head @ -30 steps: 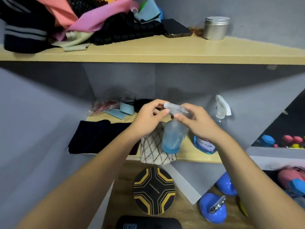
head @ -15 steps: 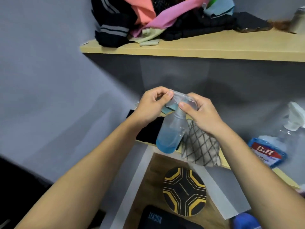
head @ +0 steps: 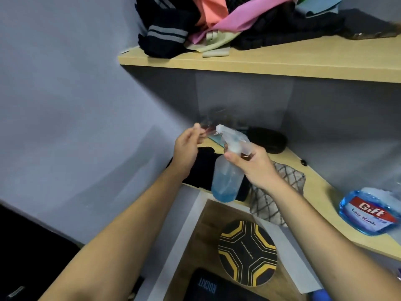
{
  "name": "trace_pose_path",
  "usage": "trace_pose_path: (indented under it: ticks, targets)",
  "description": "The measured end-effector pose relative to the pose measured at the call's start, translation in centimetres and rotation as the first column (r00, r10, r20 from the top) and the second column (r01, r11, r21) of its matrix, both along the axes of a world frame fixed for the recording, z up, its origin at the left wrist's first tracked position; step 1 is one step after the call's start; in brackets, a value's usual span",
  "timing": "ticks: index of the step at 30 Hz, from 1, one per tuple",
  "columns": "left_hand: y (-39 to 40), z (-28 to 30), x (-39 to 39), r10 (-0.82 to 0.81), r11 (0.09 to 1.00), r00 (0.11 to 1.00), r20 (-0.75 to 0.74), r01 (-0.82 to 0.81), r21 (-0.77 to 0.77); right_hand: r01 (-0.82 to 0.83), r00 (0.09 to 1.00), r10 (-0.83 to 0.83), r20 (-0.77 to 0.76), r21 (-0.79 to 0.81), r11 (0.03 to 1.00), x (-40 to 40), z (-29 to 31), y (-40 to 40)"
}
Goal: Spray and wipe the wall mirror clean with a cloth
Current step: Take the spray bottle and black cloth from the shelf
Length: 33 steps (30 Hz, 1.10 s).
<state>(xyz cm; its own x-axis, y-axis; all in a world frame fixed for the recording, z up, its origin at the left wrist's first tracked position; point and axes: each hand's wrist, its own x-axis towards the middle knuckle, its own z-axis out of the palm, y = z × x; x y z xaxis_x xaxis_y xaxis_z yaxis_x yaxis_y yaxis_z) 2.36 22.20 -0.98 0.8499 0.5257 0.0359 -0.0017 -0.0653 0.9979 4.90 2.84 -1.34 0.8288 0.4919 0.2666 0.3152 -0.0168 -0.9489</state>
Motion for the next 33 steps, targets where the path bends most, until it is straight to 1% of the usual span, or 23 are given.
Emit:
trace_pose_path:
  ticks: [1,2,4,5,6,7,8,11,13,14,15,18,20,22,24,26,28,29,31,33]
  targets:
    - [1.5,-2.1,0.8,0.109,0.993,0.989,-0.104,-0.114,-0.044,0.010,1.000,-0.010,-0.004,0.006,1.000,0.1,-0.3,-0.2]
    - [2.9,-4.2,1.2,0.160,0.979,0.958,-0.239,-0.186,-0.087,0.017,1.000,-0.017,-0.006,0.015,1.000,0.2,-0.5,-0.4]
    - [5.0,-8.3,1.5,0.155,0.944,0.855,-0.495,-0.275,-0.180,0.016,1.000,-0.015,-0.008,0.012,1.000,0.6,-1.0,-1.1]
    - [5.5,-10.0,1.6,0.161,0.919,0.792,-0.589,-0.337,-0.202,0.009,1.000,-0.009,-0.008,0.000,1.000,0.8,-1.2,-1.4]
    - [5.6,-11.2,1.5,0.178,0.898,0.732,-0.658,-0.394,-0.196,0.000,1.000,0.000,0.000,-0.011,1.000,1.0,-1.4,-1.6]
    - [5.7,-12.3,1.5,0.185,0.885,0.693,-0.696,-0.425,-0.188,-0.008,1.000,0.008,0.009,-0.022,1.000,1.2,-1.5,-1.8]
    - [5.6,-13.2,1.6,0.176,0.873,0.674,-0.717,-0.444,-0.202,-0.015,1.000,0.015,0.011,-0.031,0.999,1.3,-1.7,-2.0]
    - [5.4,-15.3,2.1,0.163,0.838,0.677,-0.718,-0.479,-0.261,-0.028,1.000,0.027,-0.007,-0.064,0.998,1.6,-2.3,-2.4]
    - [5.8,-16.7,2.6,0.190,0.842,0.690,-0.699,-0.480,-0.245,-0.037,0.999,0.035,-0.026,-0.069,0.997,1.6,-2.6,-2.6]
    - [5.8,-16.7,2.5,0.204,0.847,0.681,-0.704,-0.482,-0.221,-0.036,0.999,0.034,-0.029,-0.068,0.997,1.5,-2.7,-2.8]
    - [5.6,-16.3,2.3,0.209,0.849,0.690,-0.693,-0.480,-0.221,-0.041,0.999,0.039,-0.030,-0.067,0.997,1.5,-2.8,-2.9]
    - [5.1,-15.4,1.3,0.160,0.879,0.759,-0.631,-0.400,-0.258,-0.057,0.998,0.054,-0.044,-0.072,0.996,1.6,-2.8,-3.0]
    - [5.2,-15.0,0.9,0.161,0.879,0.769,-0.619,-0.396,-0.264,-0.067,0.996,0.063,-0.070,-0.064,0.996,1.6,-2.8,-3.1]
    - [5.3,-14.4,1.4,0.208,0.873,0.767,-0.607,-0.426,-0.239,-0.077,0.996,0.072,-0.056,-0.082,0.994,1.5,-2.6,-2.9]
    - [5.1,-13.6,1.7,0.277,0.841,0.759,-0.589,-0.488,-0.233,-0.070,0.997,0.067,-0.036,-0.113,0.991,1.6,-2.7,-2.7]
    - [4.7,-13.2,1.6,0.358,0.836,0.768,-0.532,-0.517,-0.183,-0.069,0.998,0.069,-0.004,-0.151,0.986,1.4,-2.5,-2.4]
    - [4.2,-11.9,0.8,0.413,0.837,0.802,-0.431,-0.521,-0.168,-0.069,0.997,0.073,0.015,-0.167,0.983,1.3,-2.5,-2.1]
    - [4.1,-11.2,0.7,0.420,0.840,0.820,-0.389,-0.514,-0.176,-0.077,0.996,0.082,0.022,-0.170,0.982,1.2,-2.6,-2.0]
    - [4.2,-9.4,0.1,0.431,0.821,0.838,-0.333,-0.518,-0.241,-0.106,0.992,0.115,0.043,-0.182,0.978,1.1,-2.6,-1.7]
    - [4.4,-7.6,-0.7,0.448,0.794,0.836,-0.318,-0.535,-0.288,-0.118,0.992,0.126,0.033,-0.178,0.977,0.7,-2.6,-1.5]
